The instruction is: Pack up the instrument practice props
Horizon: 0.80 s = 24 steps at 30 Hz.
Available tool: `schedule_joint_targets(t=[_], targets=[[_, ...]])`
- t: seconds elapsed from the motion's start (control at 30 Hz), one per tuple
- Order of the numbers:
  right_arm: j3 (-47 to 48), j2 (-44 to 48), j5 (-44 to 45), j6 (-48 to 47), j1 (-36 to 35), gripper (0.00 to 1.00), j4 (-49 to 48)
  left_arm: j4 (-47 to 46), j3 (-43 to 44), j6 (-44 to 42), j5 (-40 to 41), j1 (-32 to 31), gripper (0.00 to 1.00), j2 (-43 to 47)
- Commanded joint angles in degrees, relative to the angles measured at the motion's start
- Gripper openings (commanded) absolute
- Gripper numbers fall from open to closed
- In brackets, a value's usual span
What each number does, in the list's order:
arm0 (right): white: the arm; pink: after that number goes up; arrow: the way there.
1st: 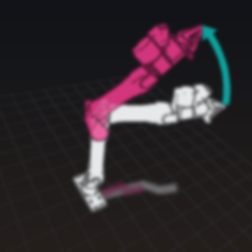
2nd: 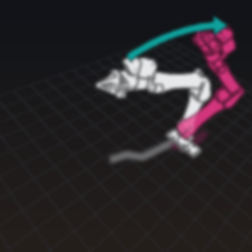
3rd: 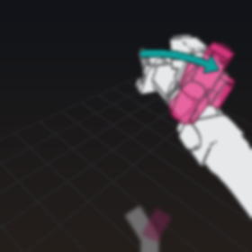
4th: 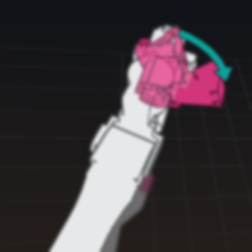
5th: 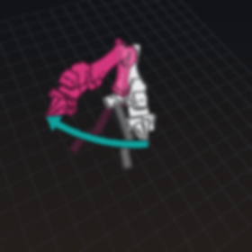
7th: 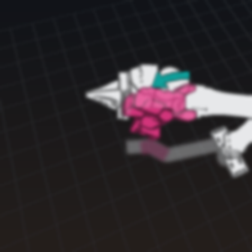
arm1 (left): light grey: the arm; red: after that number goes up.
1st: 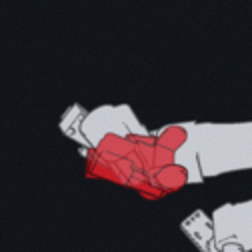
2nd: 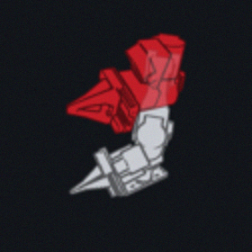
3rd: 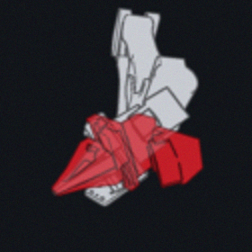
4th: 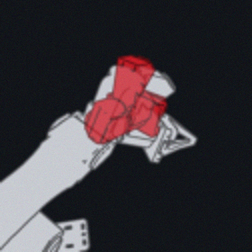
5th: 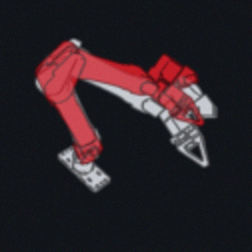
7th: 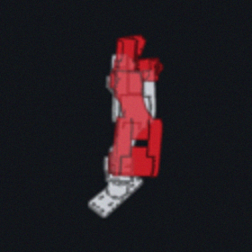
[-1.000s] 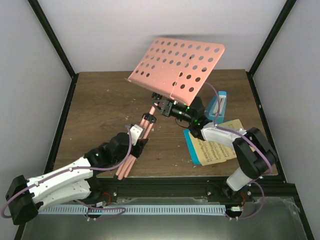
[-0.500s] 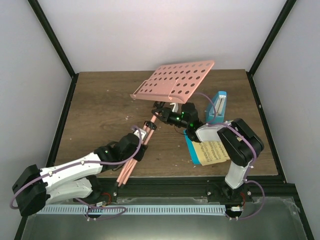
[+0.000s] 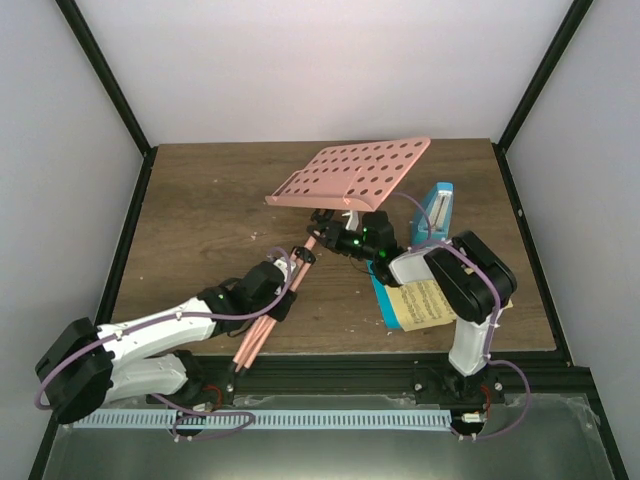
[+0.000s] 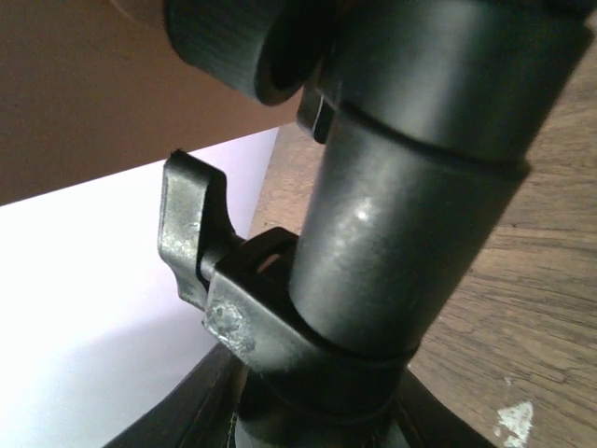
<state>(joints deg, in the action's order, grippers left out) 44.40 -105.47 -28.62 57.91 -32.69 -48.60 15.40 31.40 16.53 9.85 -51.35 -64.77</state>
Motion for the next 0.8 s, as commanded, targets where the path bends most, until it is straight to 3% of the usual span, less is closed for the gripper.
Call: schedule_joint_targets(t=[0.0, 0.27, 0.77], targets=[[-1.5, -2.0, 7.3, -14.1, 3.1, 0.31, -2.4, -9.0, 4.3, 0.3, 5.1, 1.9, 0.00, 1.9], [-3.8, -3.0, 8.1, -15.1, 3.1, 0.43, -4.8, -8.4, 5.7, 1.3, 2.7, 3.0, 0.00, 0.2], [-7.7, -1.4, 4.5, -18.3, 3.1, 0.67, -8.5, -8.5, 6.9, 2.9, 7.6, 5.6, 0.00, -0.8]])
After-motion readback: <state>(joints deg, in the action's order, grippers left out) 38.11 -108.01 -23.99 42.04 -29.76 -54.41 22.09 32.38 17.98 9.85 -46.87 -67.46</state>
